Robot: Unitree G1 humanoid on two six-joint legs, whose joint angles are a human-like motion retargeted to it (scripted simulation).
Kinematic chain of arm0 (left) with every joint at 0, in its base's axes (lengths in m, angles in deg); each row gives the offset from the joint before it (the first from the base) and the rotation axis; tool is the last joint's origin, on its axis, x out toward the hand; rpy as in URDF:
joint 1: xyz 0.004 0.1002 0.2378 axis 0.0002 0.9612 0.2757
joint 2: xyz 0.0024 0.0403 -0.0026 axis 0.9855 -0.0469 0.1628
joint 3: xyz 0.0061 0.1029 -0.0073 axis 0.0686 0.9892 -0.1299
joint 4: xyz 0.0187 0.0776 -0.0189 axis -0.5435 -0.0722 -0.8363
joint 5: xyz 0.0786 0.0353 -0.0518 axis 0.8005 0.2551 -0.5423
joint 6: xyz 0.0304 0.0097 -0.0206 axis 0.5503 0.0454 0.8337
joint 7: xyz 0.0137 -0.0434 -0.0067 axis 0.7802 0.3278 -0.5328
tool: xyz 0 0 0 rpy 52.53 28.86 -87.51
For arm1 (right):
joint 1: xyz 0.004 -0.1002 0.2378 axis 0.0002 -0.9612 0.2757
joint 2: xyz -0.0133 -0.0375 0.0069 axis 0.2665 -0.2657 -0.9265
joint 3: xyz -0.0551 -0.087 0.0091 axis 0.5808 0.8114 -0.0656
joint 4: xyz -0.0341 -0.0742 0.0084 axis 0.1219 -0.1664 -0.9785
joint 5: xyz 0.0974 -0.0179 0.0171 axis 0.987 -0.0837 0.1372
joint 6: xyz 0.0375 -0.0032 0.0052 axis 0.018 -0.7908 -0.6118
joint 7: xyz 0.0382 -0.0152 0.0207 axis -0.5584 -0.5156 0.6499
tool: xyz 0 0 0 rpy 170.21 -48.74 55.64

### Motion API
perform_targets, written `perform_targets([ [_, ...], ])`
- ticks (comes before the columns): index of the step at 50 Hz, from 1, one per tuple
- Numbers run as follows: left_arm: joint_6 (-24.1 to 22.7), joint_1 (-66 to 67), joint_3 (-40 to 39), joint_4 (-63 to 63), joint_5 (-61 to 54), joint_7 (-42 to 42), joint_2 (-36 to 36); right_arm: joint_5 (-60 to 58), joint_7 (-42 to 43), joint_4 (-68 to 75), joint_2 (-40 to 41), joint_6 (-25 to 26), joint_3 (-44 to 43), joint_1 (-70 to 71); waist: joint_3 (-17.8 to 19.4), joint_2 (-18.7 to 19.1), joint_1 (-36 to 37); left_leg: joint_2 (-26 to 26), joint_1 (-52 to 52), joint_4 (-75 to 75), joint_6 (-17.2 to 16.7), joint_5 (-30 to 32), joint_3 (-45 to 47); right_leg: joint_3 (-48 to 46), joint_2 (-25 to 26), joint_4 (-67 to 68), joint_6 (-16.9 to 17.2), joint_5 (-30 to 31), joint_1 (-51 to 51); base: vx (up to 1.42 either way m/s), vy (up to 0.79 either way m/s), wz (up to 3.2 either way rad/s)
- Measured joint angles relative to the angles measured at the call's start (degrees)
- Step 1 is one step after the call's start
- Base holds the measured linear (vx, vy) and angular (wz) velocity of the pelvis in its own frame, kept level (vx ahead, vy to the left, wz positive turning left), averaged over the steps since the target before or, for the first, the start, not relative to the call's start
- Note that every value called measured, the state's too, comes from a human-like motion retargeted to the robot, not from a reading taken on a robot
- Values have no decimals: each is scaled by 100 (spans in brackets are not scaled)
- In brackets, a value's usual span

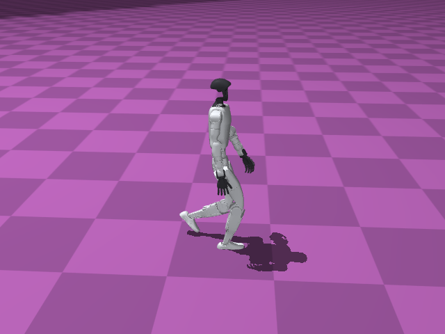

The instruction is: Walk

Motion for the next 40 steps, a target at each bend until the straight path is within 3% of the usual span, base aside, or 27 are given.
perform_targets([
  [3,97,358,171,-305,278,137,-74,-58,100,-159,-129,-41,20,162,0,174,256,516,-968,1015,173,-40,396,-143,89,-194,-151,-264,439,66,-15,76],
  [7,171,803,151,-591,414,269,-68,-24,179,-393,-314,-133,-17,556,-13,194,621,798,-2173,981,471,-534,756,-166,54,-883,-208,-426,1187,65,-15,49],
  [11,172,1325,2,-790,311,373,-95,191,264,-698,-475,-288,-79,1018,14,-66,832,678,-2821,-646,549,-774,1197,-37,-249,-1670,-183,-570,2073,68,-8,33],
  [15,184,1747,-92,-999,217,467,-219,382,387,-1020,-539,-413,-88,1363,-106,-359,827,287,-3019,-3222,410,-549,1452,-60,-560,-2035,-118,-770,2557,68,2,49],
  [20,227,2003,-185,-1155,194,549,-333,446,401,-1246,-464,-468,-73,1452,-340,-477,780,131,-3257,-4150,377,-423,1549,-16,-668,-1385,-81,-1088,2677,71,8,45],
  [23,268,2029,-258,-1205,152,536,-397,414,355,-1195,-332,-447,-23,1226,-511,-662,740,-67,-3273,-3555,553,-66,1600,9,-873,-485,46,-1088,2631,79,8,44],
  [25,295,1978,-316,-1220,91,538,-410,358,256,-1076,-219,-401,29,1002,-611,-862,699,-293,-3199,-3109,734,30,1650,61,-1080,444,235,-848,2503,82,8,54],
  [28,343,1630,-385,-1181,-99,627,-211,192,-161,-738,45,-329,104,748,-621,-1729,531,-1232,-2563,-3499,1104,186,1911,343,-1980,2606,657,-236,1836,77,7,73],
  [30,321,1436,-331,-1032,-131,588,-143,89,-340,-550,156,-277,193,522,-636,-1968,352,-1585,-2281,-3431,1276,10,1842,430,-2271,3600,701,76,1424,77,4,91],
  [33,309,916,-245,-745,-126,485,39,-72,-550,-270,232,-227,281,329,-570,-2098,113,-1904,-1544,-3828,1345,-118,1507,514,-2558,4423,464,-158,661,77,3,86],
  [35,306,428,-221,-551,-163,398,184,-129,-630,-155,206,-203,293,257,-456,-1977,-18,-1907,-823,-4454,1286,-88,1118,455,-2563,4429,235,-406,161,78,2,85],
  [40,110,-495,-135,92,-350,111,402,-89,-651,-145,141,-109,243,-184,-158,-1694,-301,-1712,542,-4942,1179,-450,399,235,-2311,3002,70,-806,-632,79,0,92],
])
